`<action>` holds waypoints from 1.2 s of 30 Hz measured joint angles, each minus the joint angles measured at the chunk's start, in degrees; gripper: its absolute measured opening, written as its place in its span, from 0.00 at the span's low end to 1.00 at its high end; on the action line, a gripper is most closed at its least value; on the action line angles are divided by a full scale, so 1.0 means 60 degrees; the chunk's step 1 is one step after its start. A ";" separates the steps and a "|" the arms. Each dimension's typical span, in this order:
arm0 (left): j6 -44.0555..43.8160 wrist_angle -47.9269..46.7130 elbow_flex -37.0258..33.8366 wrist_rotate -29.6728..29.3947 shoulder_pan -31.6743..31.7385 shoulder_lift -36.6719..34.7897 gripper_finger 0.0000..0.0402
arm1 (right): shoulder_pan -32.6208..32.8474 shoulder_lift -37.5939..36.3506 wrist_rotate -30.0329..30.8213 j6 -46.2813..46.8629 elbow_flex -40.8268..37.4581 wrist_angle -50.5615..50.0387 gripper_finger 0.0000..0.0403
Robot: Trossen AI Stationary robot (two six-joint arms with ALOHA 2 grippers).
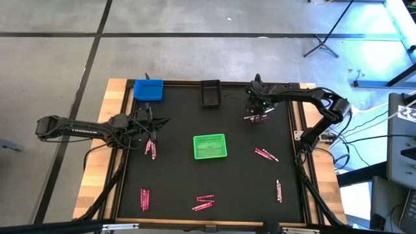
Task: Sort crayons
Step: Put the white crayon into the black bin
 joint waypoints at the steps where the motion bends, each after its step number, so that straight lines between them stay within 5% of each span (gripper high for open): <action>1: 0.0000 0.0005 0.0000 0.0000 0.0000 0.0000 0.00 | 0.0000 0.0018 0.0001 -0.0087 0.0000 0.0079 0.22; 10: 0.0001 0.0017 0.0000 -0.0080 0.0001 0.0000 0.00 | 0.0011 0.0597 0.0208 -0.0656 0.0029 0.0349 0.21; 18: 0.0000 0.0027 0.0000 -0.0084 0.0000 0.0000 0.00 | 0.0011 0.0625 0.0248 -0.0676 0.0013 0.0441 0.04; 23: 0.0000 0.0033 0.0000 -0.0080 0.0000 0.0000 0.00 | 0.0005 0.0381 0.0363 -0.0978 -0.0011 0.0643 0.05; 29: 0.0004 0.0174 0.0000 -0.0078 0.0001 0.0000 0.00 | -0.0004 -0.0465 0.1037 -0.1193 -0.0015 0.1529 0.04; 36: 0.0007 0.0196 0.0000 -0.0076 0.0002 0.0000 0.00 | 0.0000 -0.1108 -0.0021 -0.0430 0.0004 0.3957 0.04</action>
